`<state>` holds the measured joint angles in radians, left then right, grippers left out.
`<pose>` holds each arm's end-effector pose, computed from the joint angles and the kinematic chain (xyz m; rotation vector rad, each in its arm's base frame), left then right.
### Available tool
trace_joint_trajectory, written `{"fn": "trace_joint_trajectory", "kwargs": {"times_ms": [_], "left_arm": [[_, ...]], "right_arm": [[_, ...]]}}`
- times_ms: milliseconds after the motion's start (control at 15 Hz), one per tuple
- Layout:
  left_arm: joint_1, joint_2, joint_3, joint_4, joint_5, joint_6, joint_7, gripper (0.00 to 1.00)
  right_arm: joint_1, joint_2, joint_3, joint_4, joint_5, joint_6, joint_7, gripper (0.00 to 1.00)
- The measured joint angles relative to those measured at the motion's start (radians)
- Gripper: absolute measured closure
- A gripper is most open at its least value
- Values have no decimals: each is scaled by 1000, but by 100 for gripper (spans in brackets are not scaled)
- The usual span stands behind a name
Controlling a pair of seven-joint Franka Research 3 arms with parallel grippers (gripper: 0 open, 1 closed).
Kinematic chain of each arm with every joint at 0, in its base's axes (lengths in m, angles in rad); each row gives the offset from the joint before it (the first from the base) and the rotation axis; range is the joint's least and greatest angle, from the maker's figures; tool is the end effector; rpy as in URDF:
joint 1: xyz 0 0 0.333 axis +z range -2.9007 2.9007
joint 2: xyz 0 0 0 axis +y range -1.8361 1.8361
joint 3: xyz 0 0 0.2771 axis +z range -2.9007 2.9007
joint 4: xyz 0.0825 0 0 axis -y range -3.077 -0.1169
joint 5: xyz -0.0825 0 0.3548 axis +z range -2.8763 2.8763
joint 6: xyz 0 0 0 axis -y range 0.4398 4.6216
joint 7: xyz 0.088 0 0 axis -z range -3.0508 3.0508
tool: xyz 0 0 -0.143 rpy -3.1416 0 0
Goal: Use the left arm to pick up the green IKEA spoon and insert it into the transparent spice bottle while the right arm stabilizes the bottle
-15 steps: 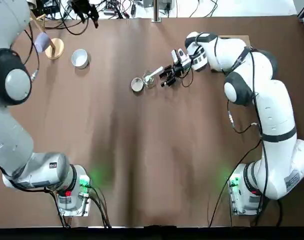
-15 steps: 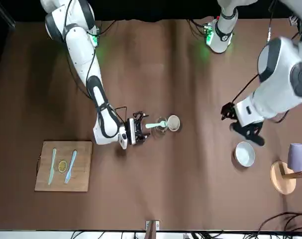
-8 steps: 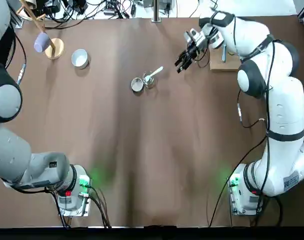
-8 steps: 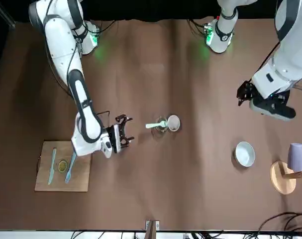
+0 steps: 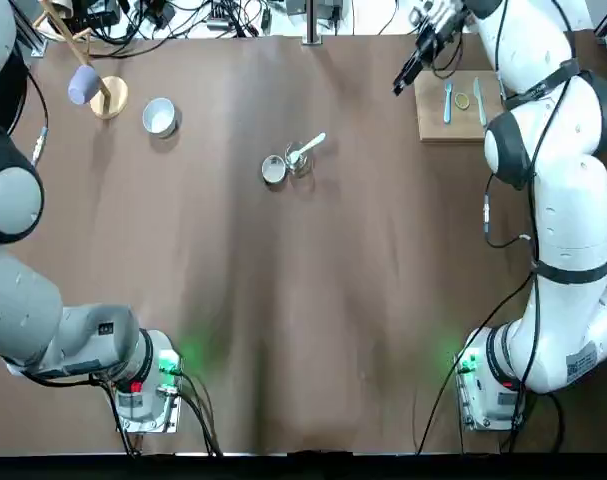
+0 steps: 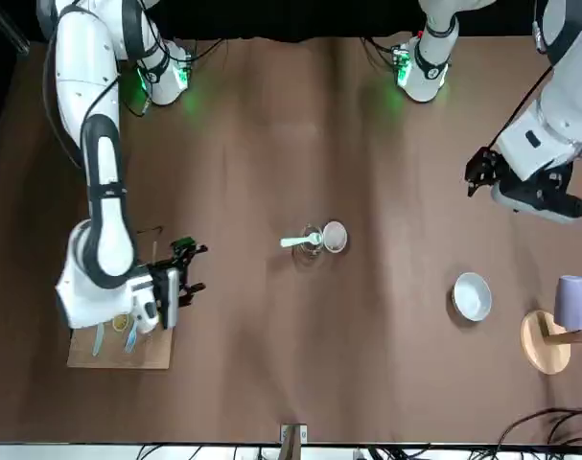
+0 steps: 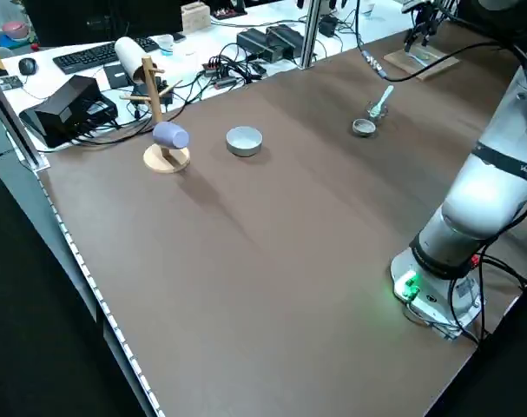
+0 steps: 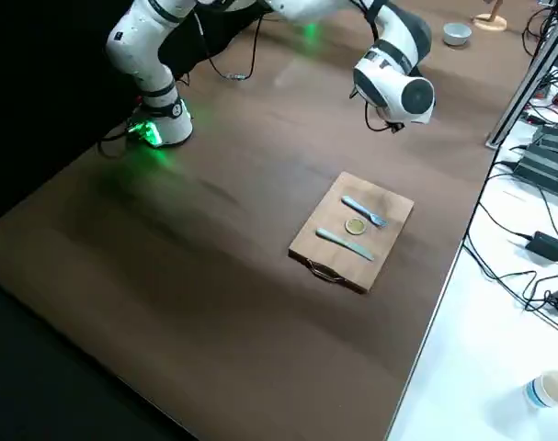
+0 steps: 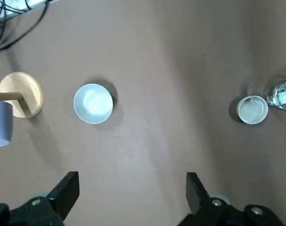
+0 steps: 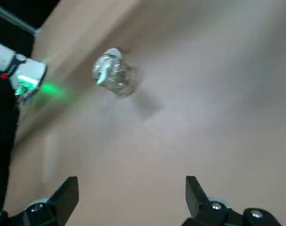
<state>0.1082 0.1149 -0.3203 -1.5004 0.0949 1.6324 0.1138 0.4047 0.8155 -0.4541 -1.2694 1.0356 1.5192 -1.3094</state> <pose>0.5530 -0.0975 0.5273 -3.0424 0.5039 -0.0397 0.6334 0.1585 0.2513 -1.9859 -1.2125 -0.0832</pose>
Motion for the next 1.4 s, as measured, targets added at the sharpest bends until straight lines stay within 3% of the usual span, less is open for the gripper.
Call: {"fn": "trace_joint_trajectory", "kwargs": {"times_ms": [133,333,533,667,1000,1400], "left_arm": [[2,27,1,0,2,0,0,0],[1,37,-5,2,32,0,-20,0],[1,35,-11,12,28,13,-198,0],[11,25,-7,14,-23,15,-307,0],[-12,-18,66,-9,-96,4,-313,0],[-13,-23,77,-15,-97,4,-314,0]], "right_arm": [[4,0,-63,41,0,-2,78,0],[9,0,-108,88,0,-12,183,0],[11,0,-126,103,-1,-44,281,0],[18,0,-173,145,-9,-98,394,0],[22,0,-201,189,-38,-136,533,0],[31,-1,-230,216,-40,-151,581,0]]}}
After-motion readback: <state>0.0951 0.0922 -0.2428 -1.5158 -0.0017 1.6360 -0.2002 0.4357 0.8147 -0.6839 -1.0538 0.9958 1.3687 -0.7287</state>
